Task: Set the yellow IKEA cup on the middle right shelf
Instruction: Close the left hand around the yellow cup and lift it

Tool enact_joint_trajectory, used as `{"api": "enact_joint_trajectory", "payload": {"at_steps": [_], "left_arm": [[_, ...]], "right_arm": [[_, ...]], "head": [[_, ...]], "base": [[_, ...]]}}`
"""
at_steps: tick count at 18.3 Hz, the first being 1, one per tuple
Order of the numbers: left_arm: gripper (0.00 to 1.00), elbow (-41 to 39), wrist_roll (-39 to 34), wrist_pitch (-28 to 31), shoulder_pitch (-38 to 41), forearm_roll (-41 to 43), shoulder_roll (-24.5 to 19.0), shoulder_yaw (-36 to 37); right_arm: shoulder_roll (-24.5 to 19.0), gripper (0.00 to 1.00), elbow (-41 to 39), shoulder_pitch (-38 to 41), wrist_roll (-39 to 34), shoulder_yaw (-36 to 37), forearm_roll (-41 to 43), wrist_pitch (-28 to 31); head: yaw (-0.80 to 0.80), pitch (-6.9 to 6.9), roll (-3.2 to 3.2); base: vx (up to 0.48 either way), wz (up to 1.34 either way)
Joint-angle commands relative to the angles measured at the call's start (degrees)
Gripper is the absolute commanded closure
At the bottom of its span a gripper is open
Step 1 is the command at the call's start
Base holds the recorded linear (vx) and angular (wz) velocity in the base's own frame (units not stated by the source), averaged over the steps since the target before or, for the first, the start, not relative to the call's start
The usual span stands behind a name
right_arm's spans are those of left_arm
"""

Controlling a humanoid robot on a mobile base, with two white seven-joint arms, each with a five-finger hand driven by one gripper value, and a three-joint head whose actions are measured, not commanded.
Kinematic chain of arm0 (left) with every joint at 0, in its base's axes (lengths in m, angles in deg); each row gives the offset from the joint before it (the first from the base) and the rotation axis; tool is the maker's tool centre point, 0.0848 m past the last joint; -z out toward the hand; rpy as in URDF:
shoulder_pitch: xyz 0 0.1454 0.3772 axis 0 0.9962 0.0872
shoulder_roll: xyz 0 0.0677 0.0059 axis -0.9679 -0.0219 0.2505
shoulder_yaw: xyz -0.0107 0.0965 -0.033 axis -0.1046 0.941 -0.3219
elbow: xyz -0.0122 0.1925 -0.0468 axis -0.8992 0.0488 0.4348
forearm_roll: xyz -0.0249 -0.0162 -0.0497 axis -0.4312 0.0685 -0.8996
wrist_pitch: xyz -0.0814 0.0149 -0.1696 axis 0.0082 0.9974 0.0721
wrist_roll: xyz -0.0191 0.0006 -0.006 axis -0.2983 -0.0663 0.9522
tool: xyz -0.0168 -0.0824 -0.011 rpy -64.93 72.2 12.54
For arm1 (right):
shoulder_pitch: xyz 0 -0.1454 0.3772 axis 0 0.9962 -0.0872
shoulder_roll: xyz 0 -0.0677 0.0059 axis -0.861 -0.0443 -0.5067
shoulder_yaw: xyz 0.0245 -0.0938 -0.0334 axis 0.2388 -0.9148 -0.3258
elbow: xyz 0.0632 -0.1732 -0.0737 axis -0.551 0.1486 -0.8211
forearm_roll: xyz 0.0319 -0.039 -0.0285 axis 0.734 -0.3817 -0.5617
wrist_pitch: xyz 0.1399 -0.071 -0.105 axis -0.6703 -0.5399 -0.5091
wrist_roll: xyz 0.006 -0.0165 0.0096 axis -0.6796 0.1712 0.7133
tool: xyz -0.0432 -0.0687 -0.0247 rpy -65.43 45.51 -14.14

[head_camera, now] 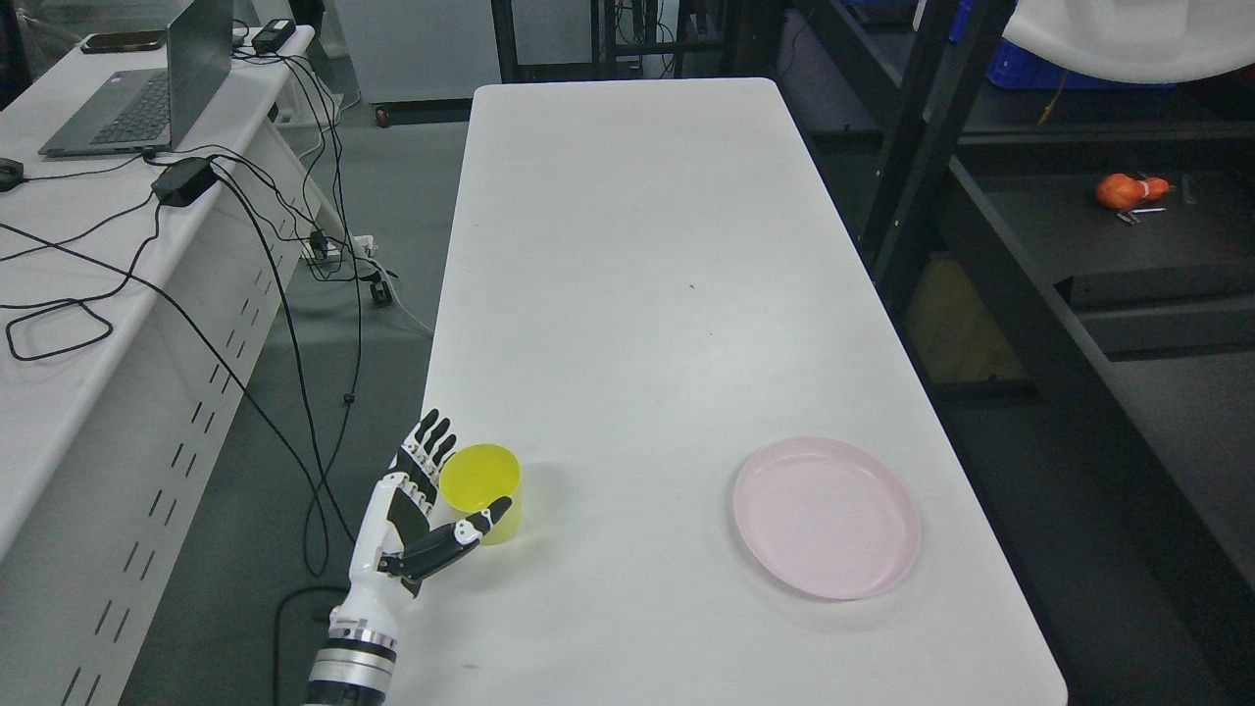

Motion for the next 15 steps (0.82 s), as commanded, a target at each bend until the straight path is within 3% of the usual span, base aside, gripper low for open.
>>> {"api": "enact_joint_trajectory", "payload": {"at_steps": [1, 11, 14, 15], "left_arm": [[0.01, 1.12, 0.09, -0.06, -0.53, 2.73, -1.0, 6.03], [0.02, 11.57, 0.35, 0.73, -6.94, 4.67, -1.0, 1.99], [0.1, 12.37, 3.15, 0.82, -7.65, 4.5, -1.0, 1.38], [0.17, 12.37, 4.99, 0.82, -7.56, 4.41, -1.0, 0.33]], "right_arm": [[1.0, 0.01, 0.0, 0.79, -0.05, -0.97, 1.41, 0.04], [1.0, 0.01, 0.0, 0.79, -0.05, -0.97, 1.41, 0.04], [1.0, 0.01, 0.0, 0.79, -0.05, -0.97, 1.41, 0.04], [1.0, 0.01, 0.0, 0.79, -0.05, -0.97, 1.41, 0.04]], "head": [[0.0, 0.0, 0.0], [0.0, 0.0, 0.0], [0.0, 0.0, 0.0], [0.0, 0.0, 0.0]], "base": [[0.0, 0.0], [0.0, 0.0], [0.0, 0.0], [0.0, 0.0]]}}
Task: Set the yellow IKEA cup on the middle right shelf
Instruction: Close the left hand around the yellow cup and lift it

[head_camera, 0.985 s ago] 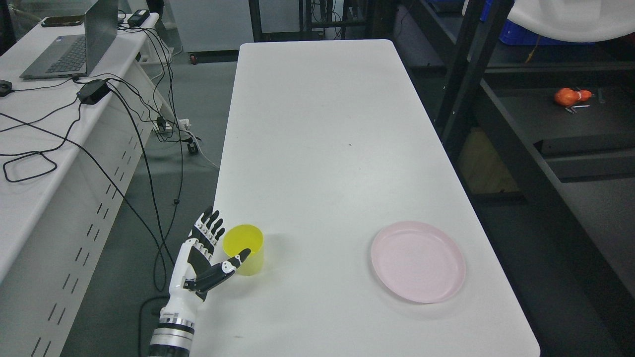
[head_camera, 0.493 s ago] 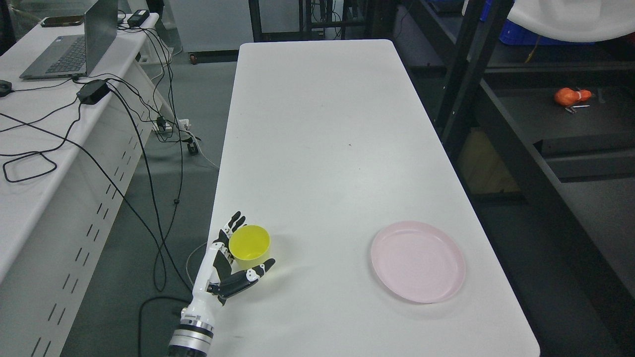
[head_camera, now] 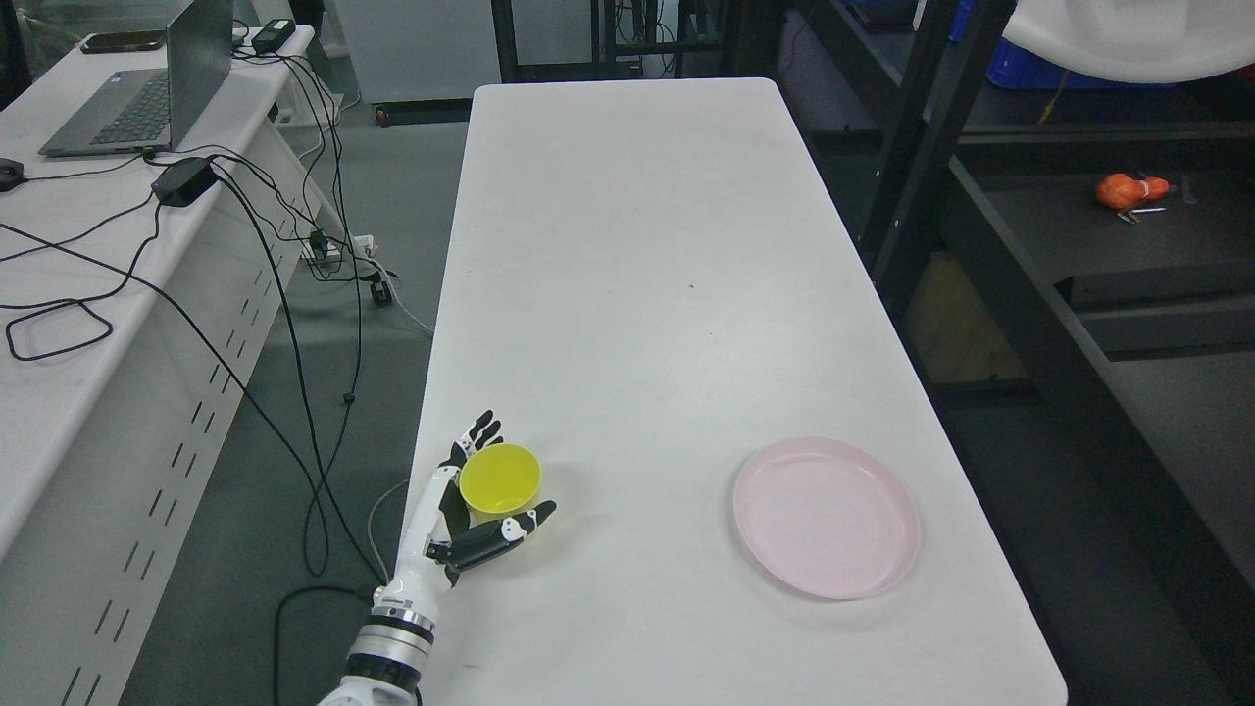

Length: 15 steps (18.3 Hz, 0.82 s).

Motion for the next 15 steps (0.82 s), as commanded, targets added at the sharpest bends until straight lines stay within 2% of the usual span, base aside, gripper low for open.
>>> {"api": "enact_joint_trajectory", "payload": {"at_steps": [1, 3, 6, 9, 15], "left_arm": [[0.25, 5.79, 4.31, -0.01, -2.22, -0.04, -1.0, -3.32], [0.4, 5.79, 4.5, -0.09, -1.96, -2.13, -1.0, -3.95], [0.71, 5.61, 4.5, -1.14, -1.69, -8.11, -1.0, -5.17], [1.0, 2.73, 4.5, -6.4, -0.56, -13.38, -1.0, -6.23], [1.0, -9.84, 4.5, -7.04, 0.42, -17.26, -1.0, -6.85]], "right_arm": [[1.0, 0.01, 0.0, 0.8, -0.05, -0.97, 1.41, 0.04], [1.0, 0.01, 0.0, 0.8, -0.05, -0.97, 1.41, 0.04], [1.0, 0.01, 0.0, 0.8, -0.05, -0.97, 1.41, 0.04], [1.0, 0.01, 0.0, 0.8, -0.05, -0.97, 1.41, 0.04], [1.0, 0.01, 0.0, 0.8, -0.05, -0.97, 1.41, 0.04]], "head": [[0.0, 0.0, 0.0], [0.0, 0.0, 0.0], [0.0, 0.0, 0.0], [0.0, 0.0, 0.0], [0.0, 0.0, 0.0]], "base": [[0.0, 0.0], [0.0, 0.0], [0.0, 0.0], [-0.027, 0.0], [-0.087, -0.01]]}}
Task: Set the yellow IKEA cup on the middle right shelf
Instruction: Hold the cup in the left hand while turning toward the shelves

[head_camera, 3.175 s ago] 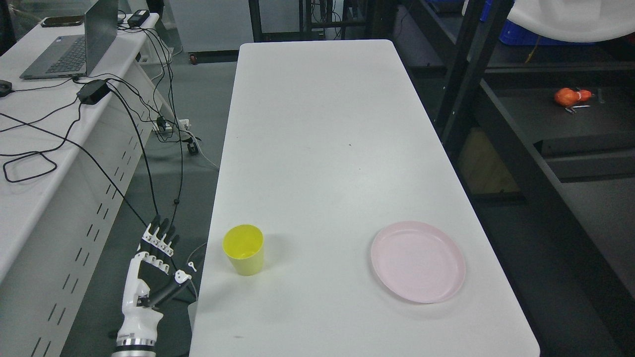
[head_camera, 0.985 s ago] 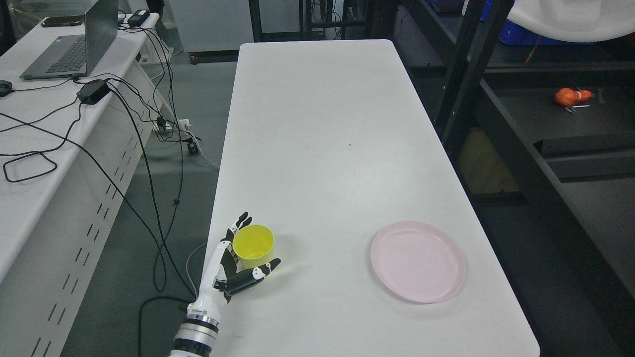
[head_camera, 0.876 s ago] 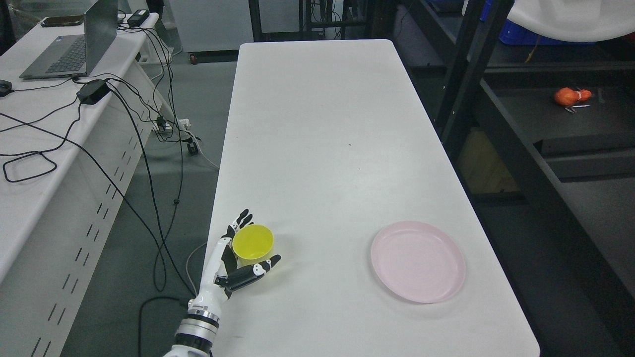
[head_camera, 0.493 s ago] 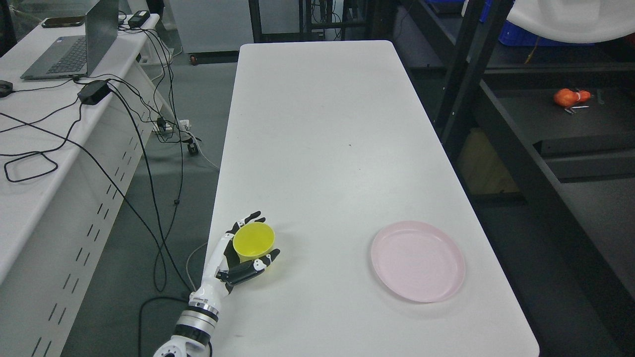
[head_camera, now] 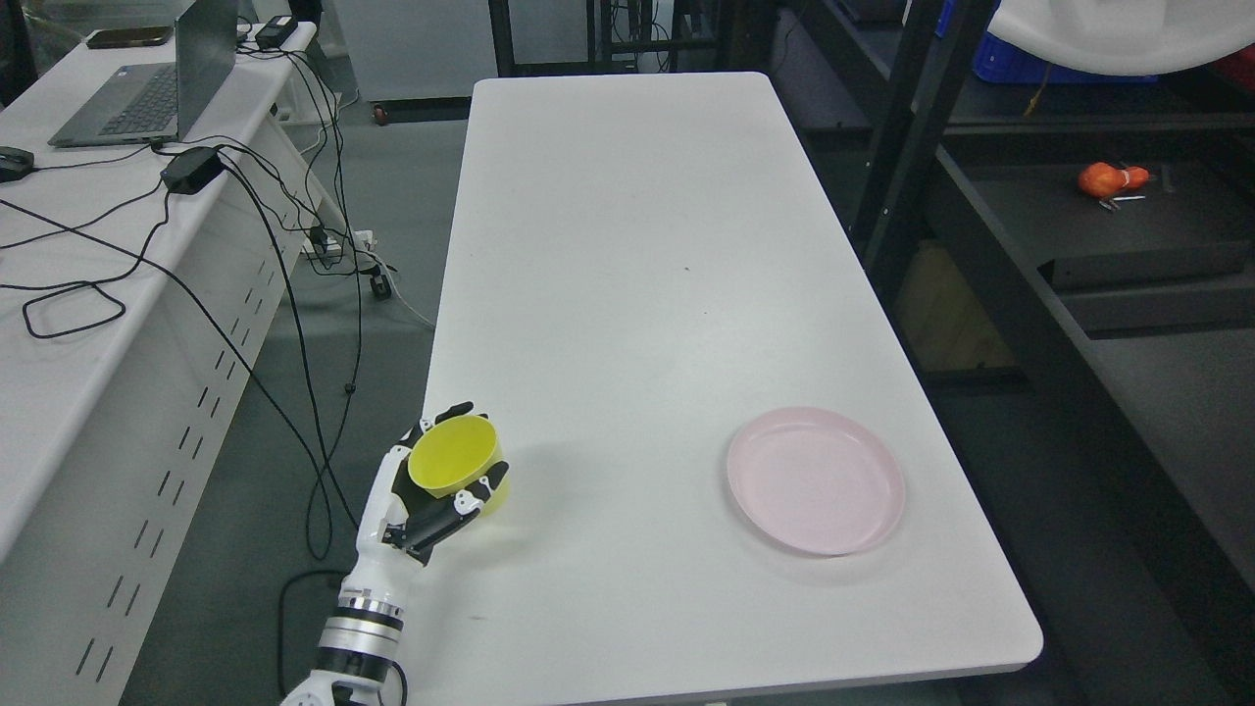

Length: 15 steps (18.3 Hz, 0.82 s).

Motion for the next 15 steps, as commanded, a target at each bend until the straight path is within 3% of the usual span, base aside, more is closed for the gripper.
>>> {"api": "enact_joint_trajectory", "payload": {"at_steps": [1, 8, 15], "left_arm": [[1.0, -11.21, 0.0, -0.23, 0.61, -4.32, -1.0, -2.25], [1.0, -15.27, 0.0, -0.4, 0.0, -4.32, -1.0, 2.93], [1.0, -15.35, 0.0, -1.81, 0.09, -4.32, -1.0, 3.47]], "right_arm": [[1.0, 0.01, 0.01, 0.8, -0.04, -0.97, 1.41, 0.04], [1.0, 0.01, 0.01, 0.8, -0.04, -0.97, 1.41, 0.04], [1.0, 0.01, 0.01, 0.8, -0.04, -0.97, 1.41, 0.04]], "head": [[0.0, 0.0, 0.0], [0.0, 0.0, 0.0], [0.0, 0.0, 0.0]], "base": [[-0.15, -0.03], [-0.173, -0.08], [-0.207, -0.07]]}}
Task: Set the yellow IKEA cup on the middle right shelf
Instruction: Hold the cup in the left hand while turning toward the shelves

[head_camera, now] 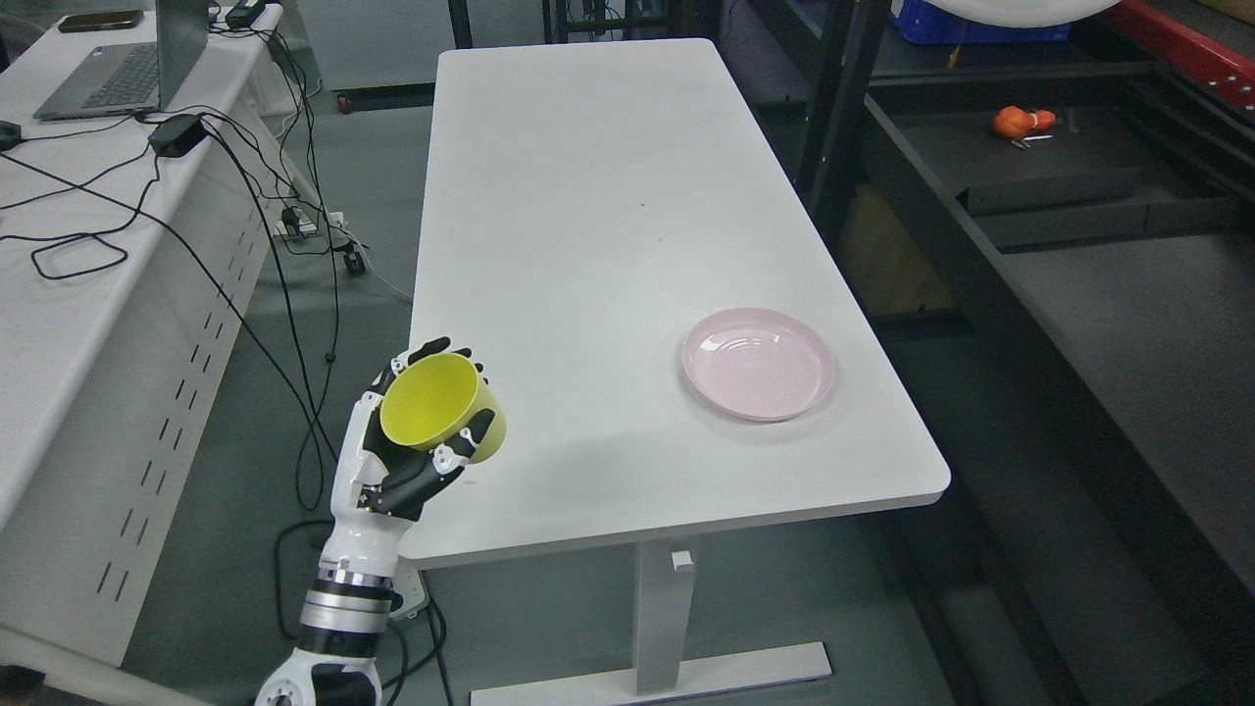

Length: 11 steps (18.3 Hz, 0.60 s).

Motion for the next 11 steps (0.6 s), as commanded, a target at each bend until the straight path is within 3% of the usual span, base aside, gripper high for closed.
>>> {"api": "enact_joint_trajectory", "payload": {"at_steps": [1, 11], "left_arm": [[1.0, -4.02, -0.01, -0.64, 0.05, -0.24, -1.0, 1.71], [0.99, -4.2, -0.01, -1.51, 0.23, -0.24, -1.0, 4.7]], "right_arm": [[1.0, 0.01, 0.01, 0.79, -0.05, -0.97, 1.41, 0.04], [1.0, 0.01, 0.01, 0.79, -0.05, -0.97, 1.41, 0.04]], "head": [[0.0, 0.0, 0.0], [0.0, 0.0, 0.0]], "base": [[-0.268, 0.07], [-0.269, 0.06]]}}
